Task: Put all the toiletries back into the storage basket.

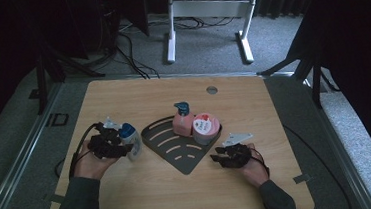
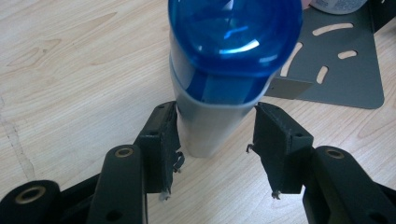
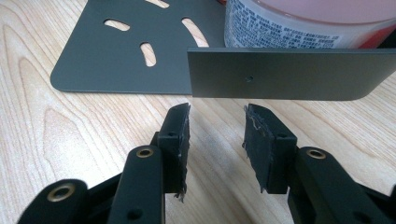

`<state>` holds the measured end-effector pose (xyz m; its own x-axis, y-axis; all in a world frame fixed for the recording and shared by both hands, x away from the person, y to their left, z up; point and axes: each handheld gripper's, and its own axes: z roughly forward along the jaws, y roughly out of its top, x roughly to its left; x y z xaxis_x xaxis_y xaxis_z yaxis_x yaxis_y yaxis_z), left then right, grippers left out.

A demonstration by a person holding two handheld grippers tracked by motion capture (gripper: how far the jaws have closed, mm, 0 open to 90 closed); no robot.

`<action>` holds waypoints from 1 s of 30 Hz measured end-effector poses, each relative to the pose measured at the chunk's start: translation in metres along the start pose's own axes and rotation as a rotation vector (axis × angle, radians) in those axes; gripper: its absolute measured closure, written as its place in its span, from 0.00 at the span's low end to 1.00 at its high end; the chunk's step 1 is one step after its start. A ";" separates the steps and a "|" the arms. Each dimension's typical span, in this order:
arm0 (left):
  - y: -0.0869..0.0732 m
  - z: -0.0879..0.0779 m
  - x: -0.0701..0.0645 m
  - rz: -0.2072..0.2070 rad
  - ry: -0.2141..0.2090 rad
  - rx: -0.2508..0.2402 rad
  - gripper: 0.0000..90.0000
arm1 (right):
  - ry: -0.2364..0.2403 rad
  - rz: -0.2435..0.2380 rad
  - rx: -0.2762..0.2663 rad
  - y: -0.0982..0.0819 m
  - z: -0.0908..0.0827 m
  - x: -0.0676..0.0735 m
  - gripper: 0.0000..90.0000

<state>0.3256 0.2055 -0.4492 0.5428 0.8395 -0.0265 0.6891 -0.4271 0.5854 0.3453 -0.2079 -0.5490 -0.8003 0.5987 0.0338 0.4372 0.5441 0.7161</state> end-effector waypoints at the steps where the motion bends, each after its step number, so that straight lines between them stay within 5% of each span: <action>1: 0.001 0.000 0.000 0.002 0.001 0.004 0.56 | 0.000 0.001 0.000 0.000 0.000 0.000 0.67; 30: 0.026 0.006 0.004 0.032 -0.024 0.085 0.52 | 0.007 -0.003 0.014 0.000 0.002 0.000 0.66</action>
<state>0.3485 0.1960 -0.4391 0.5757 0.8172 -0.0296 0.7091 -0.4809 0.5156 0.3458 -0.2064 -0.5508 -0.8044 0.5929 0.0369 0.4406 0.5537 0.7066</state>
